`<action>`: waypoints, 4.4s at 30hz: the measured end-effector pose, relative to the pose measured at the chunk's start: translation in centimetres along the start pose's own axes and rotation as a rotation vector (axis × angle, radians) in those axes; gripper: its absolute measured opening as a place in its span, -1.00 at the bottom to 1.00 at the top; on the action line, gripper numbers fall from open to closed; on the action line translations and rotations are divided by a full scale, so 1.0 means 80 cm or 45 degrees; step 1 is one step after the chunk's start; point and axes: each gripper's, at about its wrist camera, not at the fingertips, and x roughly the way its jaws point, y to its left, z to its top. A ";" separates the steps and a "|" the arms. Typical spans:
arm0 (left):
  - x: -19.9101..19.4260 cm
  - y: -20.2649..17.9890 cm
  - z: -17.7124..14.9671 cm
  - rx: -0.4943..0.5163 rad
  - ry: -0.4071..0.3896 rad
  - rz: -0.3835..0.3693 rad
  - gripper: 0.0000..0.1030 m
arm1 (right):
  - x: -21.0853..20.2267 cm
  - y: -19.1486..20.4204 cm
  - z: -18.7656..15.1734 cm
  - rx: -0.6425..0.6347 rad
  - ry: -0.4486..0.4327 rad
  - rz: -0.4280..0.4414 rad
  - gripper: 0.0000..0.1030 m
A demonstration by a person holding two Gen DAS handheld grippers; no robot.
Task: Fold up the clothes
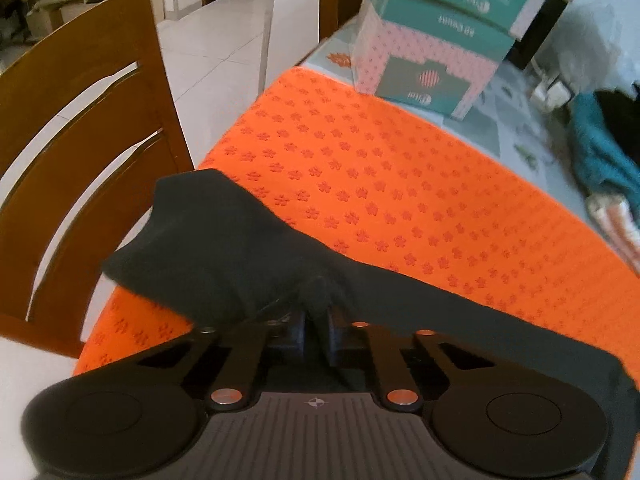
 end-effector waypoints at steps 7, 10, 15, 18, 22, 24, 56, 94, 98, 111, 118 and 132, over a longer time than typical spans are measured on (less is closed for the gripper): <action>-0.063 0.049 -0.040 -0.074 -0.047 -0.003 -0.79 | -0.012 0.005 -0.003 -0.082 -0.001 0.070 -0.89; -0.084 0.067 -0.064 -0.109 -0.043 0.026 -0.79 | -0.017 0.008 -0.005 -0.117 -0.002 0.100 -0.89; -0.100 0.092 -0.106 -0.185 -0.041 0.078 -0.79 | -0.021 0.016 -0.007 -0.232 0.025 0.170 -0.89; -0.097 0.104 -0.131 -0.226 -0.037 0.122 -0.79 | -0.017 0.026 -0.011 -0.355 0.069 0.229 -0.89; -0.095 0.121 -0.160 -0.294 -0.018 0.155 -0.79 | -0.009 0.039 -0.019 -0.516 0.136 0.280 -0.89; -0.095 0.126 -0.172 -0.312 -0.010 0.164 -0.79 | -0.008 0.045 -0.024 -0.573 0.162 0.299 -0.89; -0.100 0.129 -0.221 -0.277 0.016 0.184 -0.86 | -0.134 -0.161 -0.178 0.621 0.203 -0.015 -0.20; -0.116 0.147 -0.165 0.108 0.226 0.064 -0.48 | -0.192 -0.046 -0.194 0.679 0.325 -0.386 -0.88; -0.138 0.149 -0.151 0.041 0.160 0.034 -0.15 | -0.207 -0.048 -0.170 0.630 0.258 -0.391 -0.87; -0.157 0.106 -0.130 0.057 -0.013 0.008 0.19 | -0.200 -0.073 -0.100 0.409 0.101 -0.280 -0.86; -0.163 0.105 -0.128 0.025 -0.065 0.066 0.19 | -0.189 -0.089 -0.067 0.231 0.071 -0.228 -0.66; -0.151 0.125 -0.091 -0.091 -0.108 0.111 0.20 | -0.150 -0.095 -0.018 -0.084 0.107 -0.147 -0.45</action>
